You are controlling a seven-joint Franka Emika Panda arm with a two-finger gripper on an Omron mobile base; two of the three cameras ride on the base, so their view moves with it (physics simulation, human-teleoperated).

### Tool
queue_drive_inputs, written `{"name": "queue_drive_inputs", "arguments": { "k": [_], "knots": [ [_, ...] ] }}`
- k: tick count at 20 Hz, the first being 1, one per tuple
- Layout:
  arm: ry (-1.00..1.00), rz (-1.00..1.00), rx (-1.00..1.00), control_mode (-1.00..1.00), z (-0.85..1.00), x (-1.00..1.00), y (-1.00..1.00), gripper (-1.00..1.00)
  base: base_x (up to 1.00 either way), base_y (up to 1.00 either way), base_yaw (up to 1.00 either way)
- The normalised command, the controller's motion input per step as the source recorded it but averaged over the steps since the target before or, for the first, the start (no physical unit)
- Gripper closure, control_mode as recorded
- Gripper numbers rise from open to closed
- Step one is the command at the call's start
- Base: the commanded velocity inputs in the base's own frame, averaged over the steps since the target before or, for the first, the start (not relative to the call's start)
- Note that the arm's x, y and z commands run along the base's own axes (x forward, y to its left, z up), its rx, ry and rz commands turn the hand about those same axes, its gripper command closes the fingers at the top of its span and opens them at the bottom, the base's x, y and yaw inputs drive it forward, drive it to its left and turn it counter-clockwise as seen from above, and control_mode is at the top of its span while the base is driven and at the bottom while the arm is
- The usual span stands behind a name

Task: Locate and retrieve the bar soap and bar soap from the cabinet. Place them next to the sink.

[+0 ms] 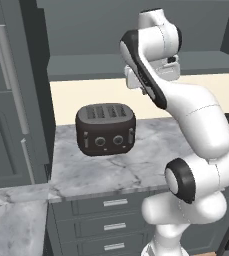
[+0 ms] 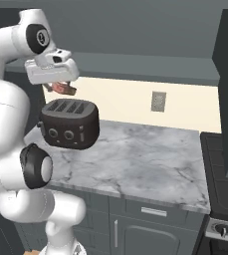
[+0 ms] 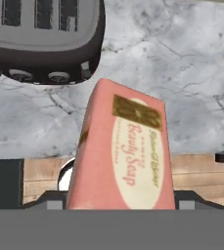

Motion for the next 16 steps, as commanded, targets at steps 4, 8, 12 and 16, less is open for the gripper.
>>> {"name": "queue_drive_inputs", "arguments": {
  "k": [4, 8, 12, 16],
  "knots": [
    [-0.19, -0.08, 0.14, -1.0, -0.36, -0.93, -0.08, 1.0, 0.0, 0.0, 0.0],
    [-0.28, -0.01, 0.19, -1.0, -0.05, -0.89, -0.12, 1.0, 0.0, 0.0, 0.0],
    [-0.3, -0.01, 0.18, -1.0, -0.05, -0.89, -0.09, 1.0, 0.0, 0.0, 0.0],
    [-0.33, 0.0, 0.14, -1.0, -0.01, -0.87, -0.05, 1.0, 0.0, 0.0, 0.0]
  ]
}}
